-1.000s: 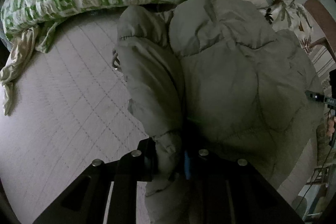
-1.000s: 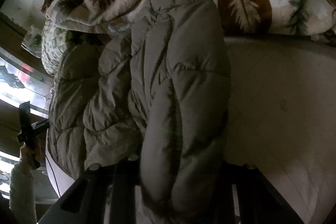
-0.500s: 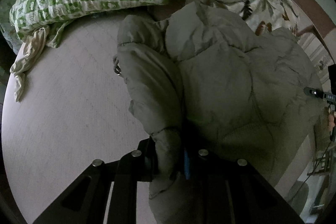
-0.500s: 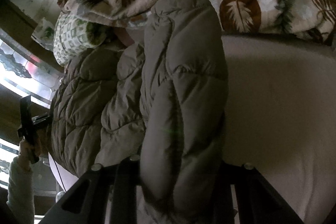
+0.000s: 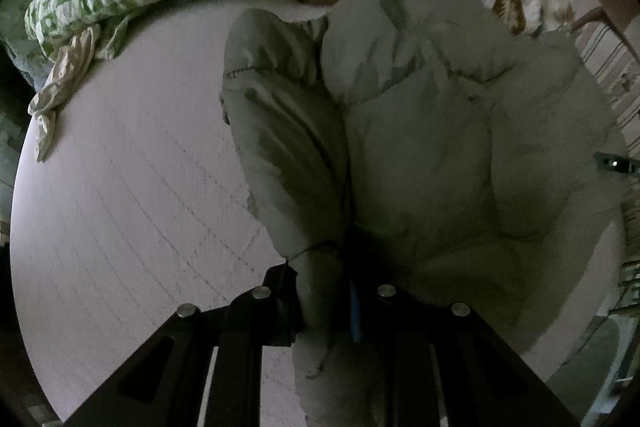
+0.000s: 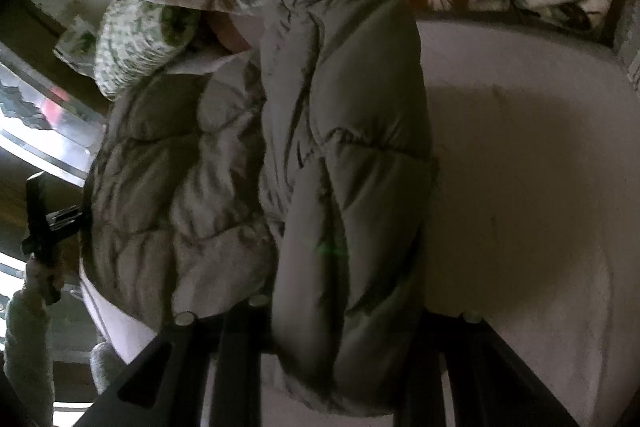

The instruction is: Fold large clothes

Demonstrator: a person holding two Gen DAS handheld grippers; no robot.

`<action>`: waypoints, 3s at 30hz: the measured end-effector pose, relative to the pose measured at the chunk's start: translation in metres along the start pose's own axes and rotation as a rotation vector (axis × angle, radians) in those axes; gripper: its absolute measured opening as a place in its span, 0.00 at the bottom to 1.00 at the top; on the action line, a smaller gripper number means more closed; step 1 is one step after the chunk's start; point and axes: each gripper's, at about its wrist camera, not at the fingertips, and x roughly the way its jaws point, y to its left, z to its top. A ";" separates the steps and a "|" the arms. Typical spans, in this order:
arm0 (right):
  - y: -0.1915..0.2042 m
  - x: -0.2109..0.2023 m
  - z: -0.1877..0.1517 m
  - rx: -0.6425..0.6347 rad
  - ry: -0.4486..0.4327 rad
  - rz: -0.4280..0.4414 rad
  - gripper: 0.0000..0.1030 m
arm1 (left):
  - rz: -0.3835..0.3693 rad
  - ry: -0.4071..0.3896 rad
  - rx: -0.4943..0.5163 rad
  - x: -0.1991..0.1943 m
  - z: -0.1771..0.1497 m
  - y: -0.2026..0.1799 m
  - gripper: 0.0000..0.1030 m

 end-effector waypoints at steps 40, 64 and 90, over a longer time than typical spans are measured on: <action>0.063 -0.037 -0.063 0.010 -0.084 -0.159 0.74 | 0.132 -0.252 -0.020 -0.072 -0.099 -0.087 0.70; 0.079 -0.012 -0.073 -0.081 -0.116 -0.278 0.92 | 0.181 -0.250 -0.001 -0.034 -0.097 -0.110 0.75; 0.110 -0.021 -0.103 -0.048 -0.231 -0.295 1.00 | 0.165 -0.288 -0.047 -0.049 -0.119 -0.124 0.93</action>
